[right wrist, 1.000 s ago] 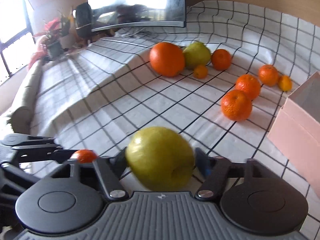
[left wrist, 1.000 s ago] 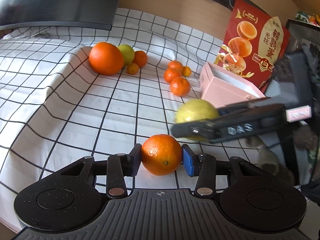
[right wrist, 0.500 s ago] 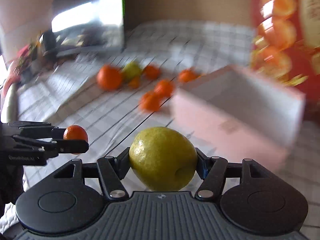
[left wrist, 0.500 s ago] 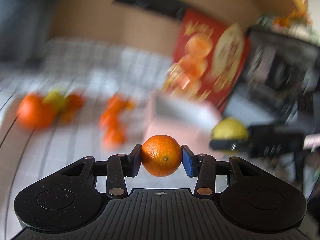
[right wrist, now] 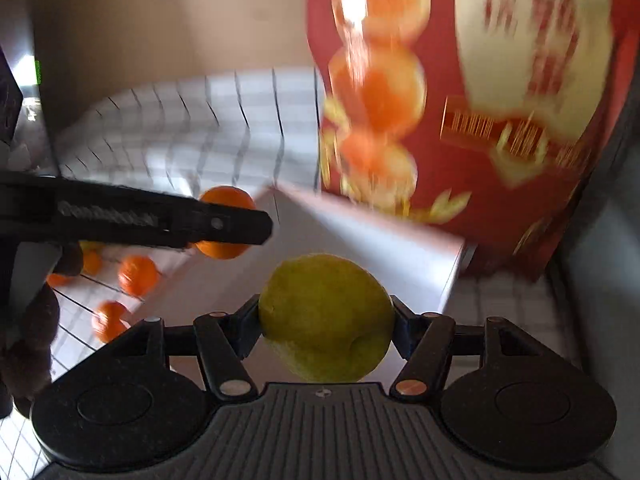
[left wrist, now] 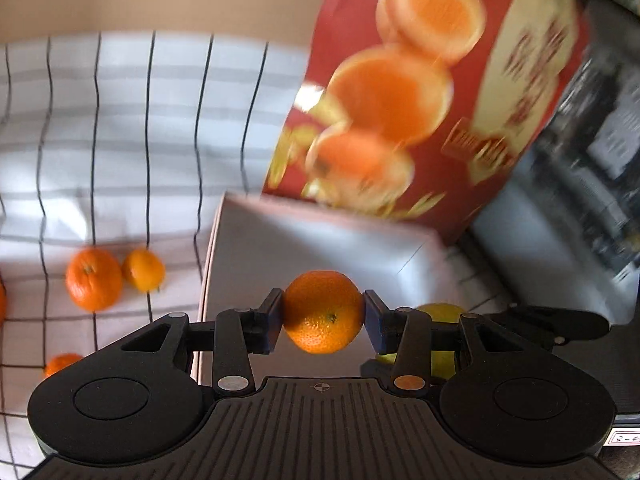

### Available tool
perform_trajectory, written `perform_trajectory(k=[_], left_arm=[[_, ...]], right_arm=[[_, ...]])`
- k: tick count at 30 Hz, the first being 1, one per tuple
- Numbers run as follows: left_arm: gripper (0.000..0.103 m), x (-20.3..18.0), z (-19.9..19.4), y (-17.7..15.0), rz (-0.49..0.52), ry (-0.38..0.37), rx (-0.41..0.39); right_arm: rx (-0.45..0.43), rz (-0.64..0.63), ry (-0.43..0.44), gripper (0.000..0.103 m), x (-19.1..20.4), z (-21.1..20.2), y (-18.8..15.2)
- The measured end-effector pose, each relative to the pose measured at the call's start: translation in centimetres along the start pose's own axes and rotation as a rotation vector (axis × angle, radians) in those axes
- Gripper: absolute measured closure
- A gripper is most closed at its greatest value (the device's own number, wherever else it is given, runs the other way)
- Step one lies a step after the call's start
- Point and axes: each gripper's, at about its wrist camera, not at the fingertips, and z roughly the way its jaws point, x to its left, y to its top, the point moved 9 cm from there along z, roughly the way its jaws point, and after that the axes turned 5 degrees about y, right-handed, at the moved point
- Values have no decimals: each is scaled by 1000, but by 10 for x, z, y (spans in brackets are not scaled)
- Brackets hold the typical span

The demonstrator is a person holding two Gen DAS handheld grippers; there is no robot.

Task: Organize fruits
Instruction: 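Carry both fruits into the pink box and open both tools, then grasp a small mandarin with the right tool while the left tool reaches toward an orange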

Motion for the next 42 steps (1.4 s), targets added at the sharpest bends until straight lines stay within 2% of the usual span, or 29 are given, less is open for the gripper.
perform_trajectory(k=[2, 4, 7, 8, 14, 17, 20, 22, 24, 26, 29, 31, 35, 38, 40, 42], left_arm=[[54, 9, 13, -6, 17, 55, 13], [55, 7, 14, -7, 66, 58, -8], [56, 6, 12, -4, 83, 47, -34], [56, 4, 7, 0, 76, 39, -60], [56, 19, -35, 3, -43, -36, -188], [56, 32, -58, -10, -87, -40, -234], [56, 50, -86, -20, -78, 18, -328], [56, 67, -99, -31, -86, 48, -360], [56, 87, -106, -44, -120, 71, -350], [56, 107, -110, -57, -165, 96, -336], [56, 129, -112, -78, -223, 128, -306], [56, 131, -110, -86, -227, 125, -281], [56, 113, -108, -96, -133, 116, -246], [56, 95, -108, -104, -29, 175, -237], [56, 89, -107, -108, 21, 235, -243], [56, 85, -109, -112, 29, 219, -249]], right_arm=[[45, 13, 5, 39, 0, 19, -8], [72, -12, -13, 39, 2, 34, -14], [104, -99, -128, 39, 8, 48, -18], [116, -108, -155, 39, 8, 50, -18], [135, -140, -192, 39, 7, 51, -22], [104, -88, -118, 39, 1, 37, -26], [69, 46, 9, 39, -5, 19, -24], [-12, 92, 85, 38, -6, 5, -17], [-77, 84, 101, 31, -7, -8, -10], [-116, 74, 102, 31, -7, -17, -7], [-122, 57, 87, 31, 0, -27, -11], [-142, -9, 109, 31, 15, -27, -8], [-168, -91, 160, 31, 38, -47, -32], [-166, -149, 192, 31, 51, -56, -52], [-171, -204, 157, 31, 55, -57, -64], [-171, -251, 98, 31, 52, -55, -75]])
